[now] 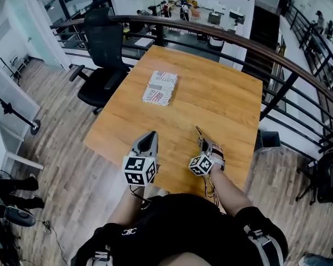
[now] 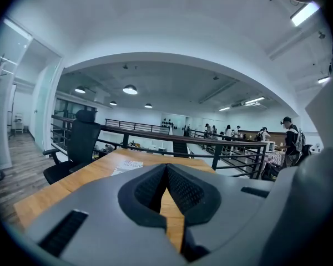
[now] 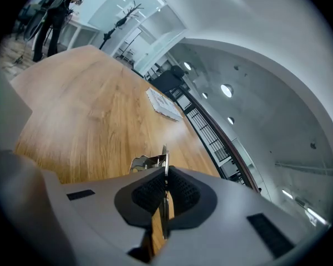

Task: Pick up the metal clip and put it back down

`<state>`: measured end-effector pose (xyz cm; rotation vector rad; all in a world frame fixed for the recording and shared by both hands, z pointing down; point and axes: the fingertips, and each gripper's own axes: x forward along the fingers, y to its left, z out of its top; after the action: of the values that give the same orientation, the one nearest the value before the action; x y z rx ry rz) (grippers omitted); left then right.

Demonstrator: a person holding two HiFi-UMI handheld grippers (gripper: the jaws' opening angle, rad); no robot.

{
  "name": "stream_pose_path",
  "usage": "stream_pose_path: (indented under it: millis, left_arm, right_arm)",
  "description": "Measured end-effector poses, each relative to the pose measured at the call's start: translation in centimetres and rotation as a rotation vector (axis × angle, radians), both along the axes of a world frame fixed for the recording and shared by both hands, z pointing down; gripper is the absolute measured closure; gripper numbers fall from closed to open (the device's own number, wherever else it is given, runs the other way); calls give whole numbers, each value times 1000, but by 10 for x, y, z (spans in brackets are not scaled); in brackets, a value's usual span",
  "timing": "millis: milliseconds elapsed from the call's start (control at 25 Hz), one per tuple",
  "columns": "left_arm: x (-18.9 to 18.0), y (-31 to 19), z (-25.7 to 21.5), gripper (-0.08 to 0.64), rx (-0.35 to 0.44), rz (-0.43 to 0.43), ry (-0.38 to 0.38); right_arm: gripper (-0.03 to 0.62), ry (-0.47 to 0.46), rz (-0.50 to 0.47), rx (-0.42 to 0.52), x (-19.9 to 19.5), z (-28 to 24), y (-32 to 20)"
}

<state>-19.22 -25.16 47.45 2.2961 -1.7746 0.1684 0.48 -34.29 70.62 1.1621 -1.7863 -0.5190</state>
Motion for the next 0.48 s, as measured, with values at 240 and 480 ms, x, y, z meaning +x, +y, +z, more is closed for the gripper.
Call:
stream_pose_path:
  millis: [240, 480]
  left_arm:
    - [-3, 5, 5, 546, -12, -12, -5]
    - [-10, 5, 7, 546, -20, -33, -2]
  right_arm:
    - [572, 39, 8, -60, 2, 31, 4]
    - [550, -7, -3, -112, -6, 41, 6]
